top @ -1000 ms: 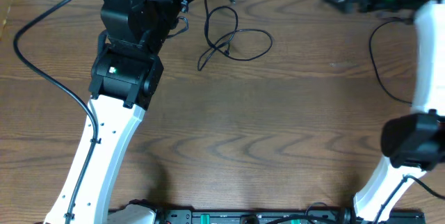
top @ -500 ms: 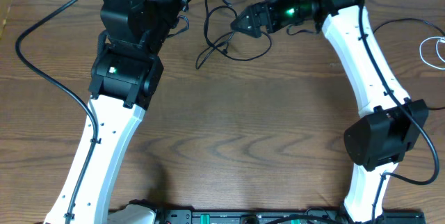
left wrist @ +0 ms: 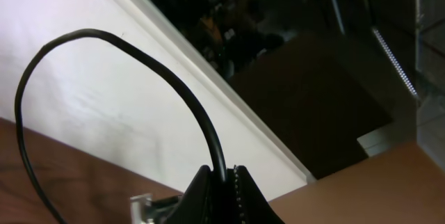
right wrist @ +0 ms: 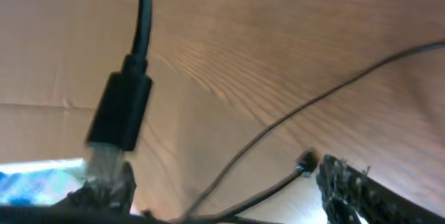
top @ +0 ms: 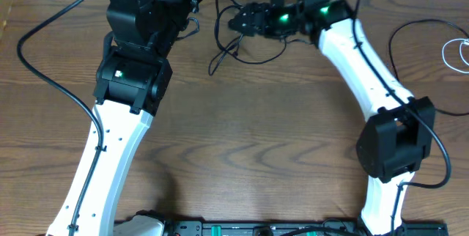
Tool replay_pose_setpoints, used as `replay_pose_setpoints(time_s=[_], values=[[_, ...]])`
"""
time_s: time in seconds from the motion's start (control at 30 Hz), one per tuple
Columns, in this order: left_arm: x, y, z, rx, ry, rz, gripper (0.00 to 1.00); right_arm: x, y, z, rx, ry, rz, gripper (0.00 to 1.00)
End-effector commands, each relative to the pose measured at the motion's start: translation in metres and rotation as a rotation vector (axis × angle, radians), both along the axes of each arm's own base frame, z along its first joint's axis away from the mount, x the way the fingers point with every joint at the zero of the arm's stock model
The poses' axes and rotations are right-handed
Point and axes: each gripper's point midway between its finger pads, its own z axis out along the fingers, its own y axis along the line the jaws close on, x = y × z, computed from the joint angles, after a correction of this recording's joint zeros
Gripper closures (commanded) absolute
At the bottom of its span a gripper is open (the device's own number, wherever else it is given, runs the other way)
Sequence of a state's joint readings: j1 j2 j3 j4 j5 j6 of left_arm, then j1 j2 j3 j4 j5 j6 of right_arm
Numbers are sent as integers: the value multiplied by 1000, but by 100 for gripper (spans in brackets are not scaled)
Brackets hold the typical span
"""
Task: Untangle cables
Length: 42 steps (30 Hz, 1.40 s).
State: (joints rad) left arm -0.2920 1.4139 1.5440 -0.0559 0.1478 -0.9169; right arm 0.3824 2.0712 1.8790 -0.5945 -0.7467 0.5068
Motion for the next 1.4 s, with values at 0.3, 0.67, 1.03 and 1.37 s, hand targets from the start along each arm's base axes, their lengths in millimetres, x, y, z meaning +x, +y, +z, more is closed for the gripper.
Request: replay_pose_setpoints(time_s=[0.3,0.67,1.03,1.37], values=[[2,0,-3,3,12,8,92,-52,35,-67,-81,226,-4,63],[-5,3,-55,279,132,-20,83,-31,-50,-66,-189,120,14,99],[-36,12,-134,613,354,-139,12,0,-176,13,-417,10,-176,99],[-43,14,-145,692,373,-177,8,18,-309,152,-428,-253,-522,99]])
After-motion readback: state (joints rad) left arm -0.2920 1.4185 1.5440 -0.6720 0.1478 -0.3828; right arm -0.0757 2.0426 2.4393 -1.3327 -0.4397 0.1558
